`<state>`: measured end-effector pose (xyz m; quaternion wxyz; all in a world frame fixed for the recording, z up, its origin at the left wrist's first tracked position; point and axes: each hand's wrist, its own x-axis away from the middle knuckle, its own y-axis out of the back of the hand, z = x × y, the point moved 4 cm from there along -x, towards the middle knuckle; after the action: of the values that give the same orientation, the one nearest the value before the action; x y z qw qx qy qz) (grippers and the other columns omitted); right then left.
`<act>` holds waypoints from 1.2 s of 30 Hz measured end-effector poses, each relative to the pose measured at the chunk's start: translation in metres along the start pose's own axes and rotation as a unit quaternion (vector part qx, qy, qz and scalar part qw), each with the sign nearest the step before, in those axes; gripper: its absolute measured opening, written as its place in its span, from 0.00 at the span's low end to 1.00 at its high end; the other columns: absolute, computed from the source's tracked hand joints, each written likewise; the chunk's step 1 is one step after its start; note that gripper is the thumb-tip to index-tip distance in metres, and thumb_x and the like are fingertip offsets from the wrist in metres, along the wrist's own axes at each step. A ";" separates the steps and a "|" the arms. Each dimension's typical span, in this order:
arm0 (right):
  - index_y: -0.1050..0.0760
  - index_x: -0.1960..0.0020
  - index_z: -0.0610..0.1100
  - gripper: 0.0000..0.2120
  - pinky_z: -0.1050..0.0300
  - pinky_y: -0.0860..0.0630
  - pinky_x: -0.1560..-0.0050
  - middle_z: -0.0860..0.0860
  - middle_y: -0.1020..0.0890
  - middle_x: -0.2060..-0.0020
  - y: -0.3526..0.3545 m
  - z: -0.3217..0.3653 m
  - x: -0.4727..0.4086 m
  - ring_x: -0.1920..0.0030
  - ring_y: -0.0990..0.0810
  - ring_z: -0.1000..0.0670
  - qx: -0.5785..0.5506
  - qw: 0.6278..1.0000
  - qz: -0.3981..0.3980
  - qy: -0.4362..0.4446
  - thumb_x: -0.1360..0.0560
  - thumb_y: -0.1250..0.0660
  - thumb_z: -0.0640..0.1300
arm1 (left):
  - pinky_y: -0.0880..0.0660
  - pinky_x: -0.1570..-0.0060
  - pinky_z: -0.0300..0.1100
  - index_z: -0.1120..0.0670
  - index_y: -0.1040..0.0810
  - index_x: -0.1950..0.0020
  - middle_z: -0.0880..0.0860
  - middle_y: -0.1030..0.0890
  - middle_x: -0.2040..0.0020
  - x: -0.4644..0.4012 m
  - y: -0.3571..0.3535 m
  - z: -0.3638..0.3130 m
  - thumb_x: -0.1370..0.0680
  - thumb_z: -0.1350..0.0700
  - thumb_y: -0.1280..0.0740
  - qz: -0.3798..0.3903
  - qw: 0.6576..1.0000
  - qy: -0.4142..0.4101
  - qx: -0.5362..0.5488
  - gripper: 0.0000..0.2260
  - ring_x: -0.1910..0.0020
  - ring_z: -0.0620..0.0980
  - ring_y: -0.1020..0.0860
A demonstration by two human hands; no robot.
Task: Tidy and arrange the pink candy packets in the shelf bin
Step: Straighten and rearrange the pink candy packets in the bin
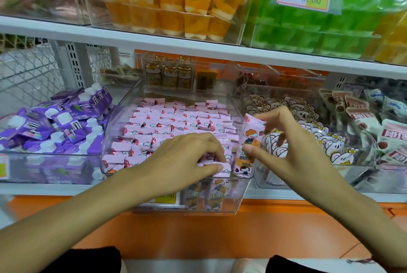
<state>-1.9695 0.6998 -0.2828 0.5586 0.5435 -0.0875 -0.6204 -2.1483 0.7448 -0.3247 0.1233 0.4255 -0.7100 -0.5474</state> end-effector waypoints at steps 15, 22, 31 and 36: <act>0.20 0.53 0.50 0.08 0.56 0.33 0.60 0.52 0.24 0.50 -0.010 0.004 0.003 0.52 0.27 0.48 0.258 0.955 0.109 0.097 0.28 0.30 0.53 | 0.27 0.54 0.40 0.40 0.24 0.45 0.34 0.26 0.47 0.002 0.000 0.000 0.23 0.42 0.36 -0.011 1.000 0.002 -0.002 0.08 0.50 0.35 0.29; 0.25 0.49 0.49 0.05 0.58 0.34 0.65 0.59 0.26 0.60 -0.018 0.002 0.011 0.56 0.24 0.51 0.175 0.977 0.094 0.072 0.24 0.33 0.47 | 0.26 0.51 0.44 0.38 0.26 0.41 0.35 0.26 0.44 0.006 0.003 0.004 0.25 0.37 0.37 -0.016 0.999 0.007 -0.036 0.15 0.46 0.36 0.29; 0.19 0.51 0.55 0.05 0.55 0.28 0.58 0.58 0.19 0.59 -0.020 -0.003 0.011 0.57 0.29 0.57 0.108 0.985 0.130 0.037 0.26 0.32 0.51 | 0.26 0.48 0.46 0.37 0.25 0.41 0.34 0.26 0.43 0.007 0.004 0.005 0.24 0.40 0.37 0.005 1.000 0.004 -0.011 0.13 0.46 0.35 0.28; 0.22 0.47 0.59 0.08 0.57 0.29 0.55 0.63 0.22 0.54 -0.017 -0.011 0.015 0.53 0.32 0.61 0.135 0.974 0.179 0.023 0.26 0.35 0.56 | 0.27 0.47 0.45 0.38 0.26 0.40 0.34 0.27 0.42 0.008 0.004 0.005 0.23 0.41 0.37 -0.011 1.000 -0.016 -0.015 0.12 0.43 0.35 0.31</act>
<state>-1.9679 0.6993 -0.3074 0.5838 0.6038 -0.2529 -0.4802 -2.1579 0.7423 -0.3253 0.1123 0.4224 -0.6990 -0.5660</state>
